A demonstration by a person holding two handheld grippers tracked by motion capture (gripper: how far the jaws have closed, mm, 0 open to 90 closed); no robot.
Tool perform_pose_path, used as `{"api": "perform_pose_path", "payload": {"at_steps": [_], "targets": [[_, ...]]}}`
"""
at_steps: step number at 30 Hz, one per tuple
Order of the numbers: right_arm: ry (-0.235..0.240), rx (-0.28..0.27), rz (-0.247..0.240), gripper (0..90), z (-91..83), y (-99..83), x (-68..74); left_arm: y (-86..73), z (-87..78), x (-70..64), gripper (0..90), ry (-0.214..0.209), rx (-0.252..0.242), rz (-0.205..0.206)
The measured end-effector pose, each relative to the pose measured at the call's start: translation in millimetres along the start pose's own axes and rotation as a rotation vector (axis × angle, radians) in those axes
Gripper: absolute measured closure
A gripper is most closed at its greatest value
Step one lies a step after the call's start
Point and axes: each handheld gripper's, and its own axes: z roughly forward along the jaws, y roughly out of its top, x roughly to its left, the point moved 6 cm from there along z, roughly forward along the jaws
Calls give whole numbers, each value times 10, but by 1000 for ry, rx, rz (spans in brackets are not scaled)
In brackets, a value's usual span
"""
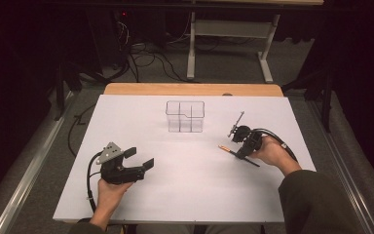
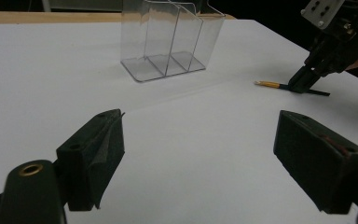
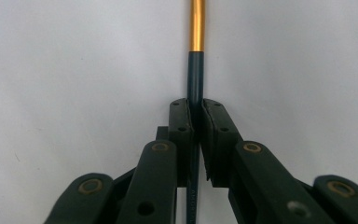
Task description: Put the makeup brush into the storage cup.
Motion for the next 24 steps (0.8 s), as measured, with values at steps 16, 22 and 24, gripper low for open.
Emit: {"api": "perform_pose_path", "payload": {"at_steps": [16,22,24], "targets": [[8,-8,44,852,-24,-59,-19,0,3,-1,167,0,0,0],[13,-24,50,852,-37,-81,16,-1,5,0,167,0,3,1],[16,-37,50,852,-49,-84,27,-1,3,-1,167,1,2,1]]}}
